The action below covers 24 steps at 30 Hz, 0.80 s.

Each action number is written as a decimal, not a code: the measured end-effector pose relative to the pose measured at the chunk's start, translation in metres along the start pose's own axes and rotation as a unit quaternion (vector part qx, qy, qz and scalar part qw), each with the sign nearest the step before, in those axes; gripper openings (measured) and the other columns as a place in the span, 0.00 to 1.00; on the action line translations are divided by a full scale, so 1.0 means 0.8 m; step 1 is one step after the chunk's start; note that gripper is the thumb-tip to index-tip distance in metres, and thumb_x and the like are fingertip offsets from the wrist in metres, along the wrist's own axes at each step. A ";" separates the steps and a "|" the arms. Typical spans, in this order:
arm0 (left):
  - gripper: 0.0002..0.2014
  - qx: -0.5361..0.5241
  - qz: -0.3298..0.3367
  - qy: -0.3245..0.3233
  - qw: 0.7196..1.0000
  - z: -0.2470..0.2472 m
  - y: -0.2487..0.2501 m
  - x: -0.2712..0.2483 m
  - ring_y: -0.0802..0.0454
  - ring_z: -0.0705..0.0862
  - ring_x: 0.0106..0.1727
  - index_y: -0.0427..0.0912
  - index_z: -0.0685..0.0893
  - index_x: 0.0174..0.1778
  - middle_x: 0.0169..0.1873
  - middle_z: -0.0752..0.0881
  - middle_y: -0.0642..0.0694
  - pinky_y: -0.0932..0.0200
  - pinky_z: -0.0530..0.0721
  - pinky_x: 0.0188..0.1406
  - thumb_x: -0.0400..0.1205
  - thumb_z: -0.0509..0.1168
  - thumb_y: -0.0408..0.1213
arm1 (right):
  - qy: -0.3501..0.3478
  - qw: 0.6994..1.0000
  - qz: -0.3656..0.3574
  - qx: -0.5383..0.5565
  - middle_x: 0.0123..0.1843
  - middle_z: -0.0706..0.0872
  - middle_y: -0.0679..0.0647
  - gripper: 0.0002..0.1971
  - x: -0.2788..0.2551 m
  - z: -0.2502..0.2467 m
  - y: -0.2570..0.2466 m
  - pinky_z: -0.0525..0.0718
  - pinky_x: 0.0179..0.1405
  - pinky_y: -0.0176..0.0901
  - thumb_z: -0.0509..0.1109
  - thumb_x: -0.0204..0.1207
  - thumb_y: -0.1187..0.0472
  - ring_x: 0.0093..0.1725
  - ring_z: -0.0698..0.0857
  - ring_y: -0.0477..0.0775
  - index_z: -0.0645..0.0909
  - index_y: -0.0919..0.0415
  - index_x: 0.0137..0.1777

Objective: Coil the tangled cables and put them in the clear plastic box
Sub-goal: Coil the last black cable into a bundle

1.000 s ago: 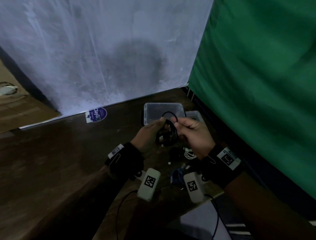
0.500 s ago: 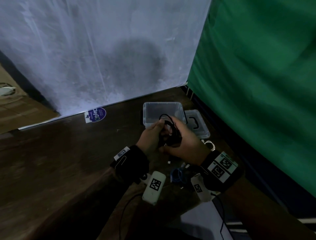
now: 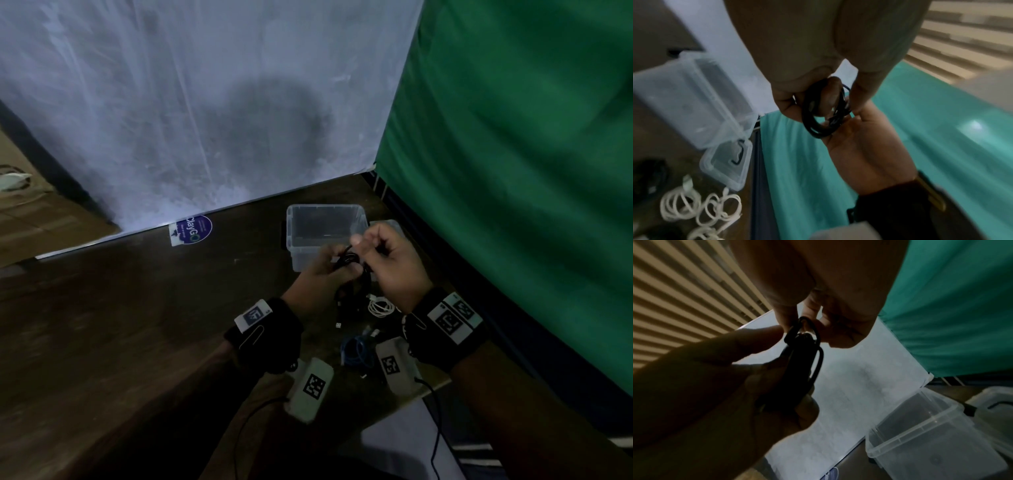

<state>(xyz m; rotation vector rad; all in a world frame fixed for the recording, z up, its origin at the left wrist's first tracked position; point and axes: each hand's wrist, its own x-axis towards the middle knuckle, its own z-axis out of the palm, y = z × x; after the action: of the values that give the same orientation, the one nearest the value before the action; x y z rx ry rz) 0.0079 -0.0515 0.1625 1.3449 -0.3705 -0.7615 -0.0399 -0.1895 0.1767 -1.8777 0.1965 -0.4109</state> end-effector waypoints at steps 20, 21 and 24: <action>0.08 0.099 0.086 0.028 0.991 -0.019 -0.008 0.006 0.51 0.83 0.38 0.39 0.84 0.51 0.39 0.85 0.41 0.61 0.83 0.38 0.85 0.62 0.38 | -0.093 0.978 0.156 0.103 0.33 0.85 0.50 0.10 -0.001 -0.013 -0.004 0.83 0.43 0.43 0.70 0.81 0.57 0.38 0.85 0.48 0.88 0.50 0.38; 0.09 0.084 0.073 0.013 0.994 -0.017 -0.005 0.005 0.48 0.81 0.39 0.37 0.83 0.53 0.40 0.83 0.38 0.59 0.82 0.38 0.85 0.62 0.38 | -0.085 0.983 0.136 0.085 0.32 0.84 0.50 0.12 -0.001 -0.014 -0.005 0.82 0.40 0.40 0.70 0.81 0.59 0.36 0.84 0.46 0.88 0.53 0.36; 0.17 -0.031 0.012 -0.032 0.999 -0.016 0.000 0.004 0.47 0.72 0.30 0.35 0.79 0.56 0.31 0.75 0.41 0.61 0.73 0.29 0.85 0.58 0.47 | -0.029 0.996 0.067 0.045 0.29 0.82 0.46 0.14 0.003 -0.014 -0.010 0.78 0.36 0.37 0.70 0.82 0.61 0.32 0.80 0.42 0.81 0.57 0.33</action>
<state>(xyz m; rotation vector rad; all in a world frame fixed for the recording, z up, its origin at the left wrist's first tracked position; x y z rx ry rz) 0.0184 -0.0441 0.1595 1.2577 -0.4099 -0.7919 -0.0421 -0.1976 0.1877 -1.7737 0.2591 -0.2703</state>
